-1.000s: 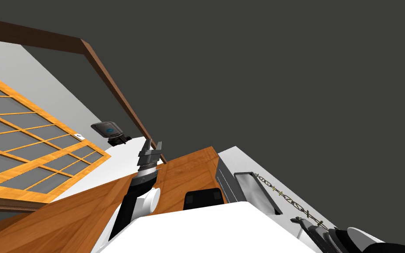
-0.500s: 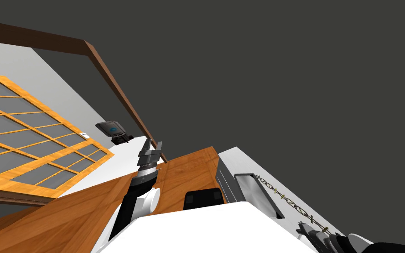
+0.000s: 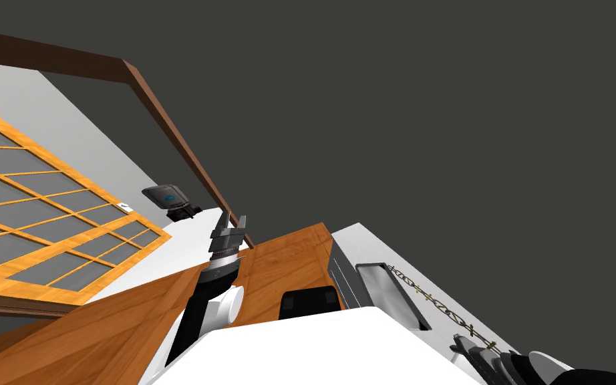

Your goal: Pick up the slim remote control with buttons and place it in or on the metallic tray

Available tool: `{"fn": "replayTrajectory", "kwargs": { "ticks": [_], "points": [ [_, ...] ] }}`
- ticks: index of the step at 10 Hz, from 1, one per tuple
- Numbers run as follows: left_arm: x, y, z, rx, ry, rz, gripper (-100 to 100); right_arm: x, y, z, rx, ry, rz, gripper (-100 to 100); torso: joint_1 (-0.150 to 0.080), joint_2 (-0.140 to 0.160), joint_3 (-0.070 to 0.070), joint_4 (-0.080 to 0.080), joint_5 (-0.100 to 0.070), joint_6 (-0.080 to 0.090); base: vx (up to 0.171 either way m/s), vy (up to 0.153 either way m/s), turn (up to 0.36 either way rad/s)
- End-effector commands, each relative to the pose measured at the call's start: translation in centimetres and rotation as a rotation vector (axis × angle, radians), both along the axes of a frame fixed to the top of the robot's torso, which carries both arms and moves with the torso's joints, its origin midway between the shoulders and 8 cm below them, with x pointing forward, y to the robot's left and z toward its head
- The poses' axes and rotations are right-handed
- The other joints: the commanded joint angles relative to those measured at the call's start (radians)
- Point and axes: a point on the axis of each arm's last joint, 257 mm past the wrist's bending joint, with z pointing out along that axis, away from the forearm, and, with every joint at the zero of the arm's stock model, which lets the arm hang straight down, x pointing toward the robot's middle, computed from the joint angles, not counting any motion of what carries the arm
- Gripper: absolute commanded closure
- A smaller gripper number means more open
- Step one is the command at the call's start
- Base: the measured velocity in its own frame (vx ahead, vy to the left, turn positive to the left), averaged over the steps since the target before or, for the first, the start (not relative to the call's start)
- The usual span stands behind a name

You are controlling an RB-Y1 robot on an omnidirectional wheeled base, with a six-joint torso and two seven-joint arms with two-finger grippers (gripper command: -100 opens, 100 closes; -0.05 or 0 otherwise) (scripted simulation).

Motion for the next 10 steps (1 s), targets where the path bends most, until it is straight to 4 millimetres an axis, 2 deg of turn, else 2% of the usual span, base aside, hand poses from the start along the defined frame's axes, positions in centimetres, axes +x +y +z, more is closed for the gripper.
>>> {"fn": "replayTrajectory", "kwargs": {
  "ticks": [1,2,3,4,5,8,10],
  "points": [
    [0.0,0.0,0.0,0.000,0.000,0.000,0,0.6,-0.3,1.1,0.002,0.003,0.007,100,0.000,0.000,0.000,0.000,0.000,0.000,-0.008,0.039,-0.091],
    [0.0,0.0,0.0,0.000,0.000,0.000,0,0.9,-0.5,1.6,0.002,0.003,0.013,100,0.002,0.000,0.000,0.000,0.000,0.000,-0.007,0.038,-0.063],
    [0.0,0.0,0.0,0.000,0.000,0.000,0,0.7,-0.5,1.1,0.001,0.001,0.009,100,0.002,0.000,0.000,0.000,0.000,0.000,-0.003,0.015,-0.015],
    [0.0,0.0,0.0,0.000,0.000,0.000,0,0.7,-0.5,1.2,0.002,0.002,0.009,0,0.001,0.000,0.000,0.000,0.000,-0.001,0.000,0.000,0.000],
    [0.0,0.0,0.0,0.000,0.000,0.000,0,2.0,-2.1,2.4,-0.032,-0.011,0.033,100,0.000,0.000,0.000,0.000,0.000,-0.001,-0.025,0.005,-0.006],
    [0.0,0.0,0.0,0.000,0.000,0.000,0,5.6,-6.6,6.3,-0.130,-0.028,0.110,100,-0.002,0.005,0.003,0.002,0.001,-0.001,-0.088,-0.017,-0.003],
    [0.0,0.0,0.0,0.000,0.000,0.000,0,6.8,-8.0,7.9,-0.164,-0.014,0.147,100,-0.001,0.005,0.003,0.002,0.001,-0.002,-0.058,-0.004,0.013]
  ]
}}
